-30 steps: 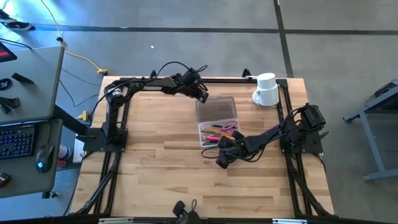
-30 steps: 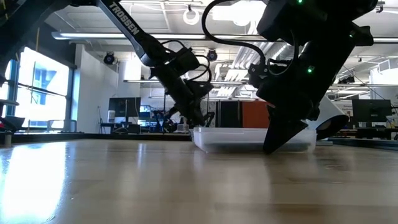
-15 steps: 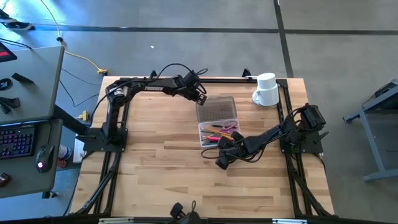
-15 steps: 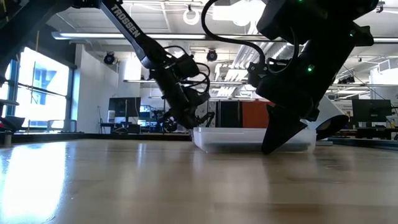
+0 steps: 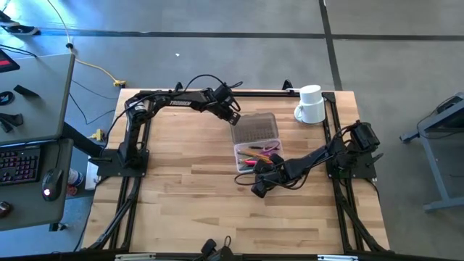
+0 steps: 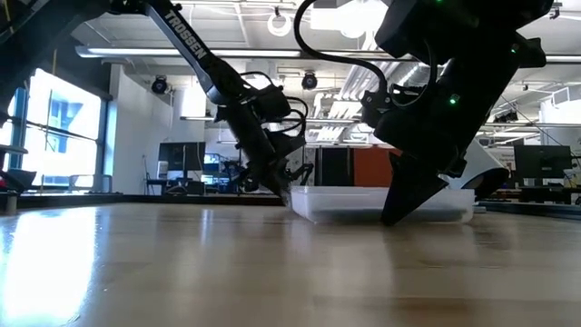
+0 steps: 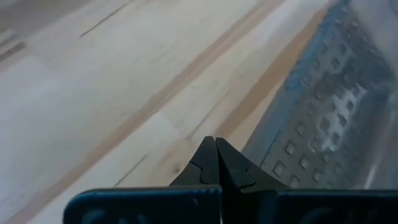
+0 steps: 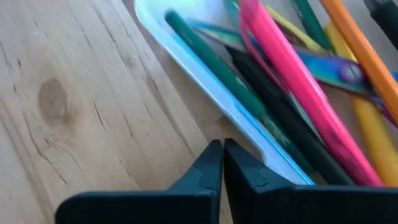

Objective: Pick & place school supplies into a supply box
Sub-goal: Close the gray supply box

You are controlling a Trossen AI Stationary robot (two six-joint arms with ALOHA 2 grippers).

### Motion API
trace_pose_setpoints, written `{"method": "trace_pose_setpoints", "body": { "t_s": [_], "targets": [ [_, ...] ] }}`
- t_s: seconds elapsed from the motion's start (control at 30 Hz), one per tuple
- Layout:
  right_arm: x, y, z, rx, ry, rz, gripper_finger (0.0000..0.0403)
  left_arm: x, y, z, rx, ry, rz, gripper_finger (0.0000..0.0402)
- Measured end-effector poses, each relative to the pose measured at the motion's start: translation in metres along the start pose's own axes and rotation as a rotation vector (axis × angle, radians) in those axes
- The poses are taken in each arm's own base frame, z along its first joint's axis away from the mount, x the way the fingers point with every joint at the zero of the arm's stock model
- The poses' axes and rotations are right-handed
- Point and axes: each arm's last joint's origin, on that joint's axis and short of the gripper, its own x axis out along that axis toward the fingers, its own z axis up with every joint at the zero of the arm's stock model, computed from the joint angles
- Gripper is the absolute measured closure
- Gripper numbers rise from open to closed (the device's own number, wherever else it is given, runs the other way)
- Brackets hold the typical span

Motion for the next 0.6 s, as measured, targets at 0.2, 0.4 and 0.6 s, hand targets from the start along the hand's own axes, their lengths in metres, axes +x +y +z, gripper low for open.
{"method": "trace_pose_setpoints", "body": {
  "t_s": [0.2,0.4,0.6],
  "targets": [
    [0.000,0.000,0.000,0.000,0.001,0.000,0.0403,0.000,-0.003,0.001,0.005,-0.009,-0.030,0.0389],
    [0.000,0.000,0.000,0.003,0.002,-0.001,0.0403,-0.001,-0.005,0.001,0.015,-0.010,-0.037,0.0389],
    [0.000,0.000,0.000,0.003,0.002,-0.001,0.0403,-0.001,-0.015,0.003,0.042,-0.053,-0.079,0.0389]
  ]
}}
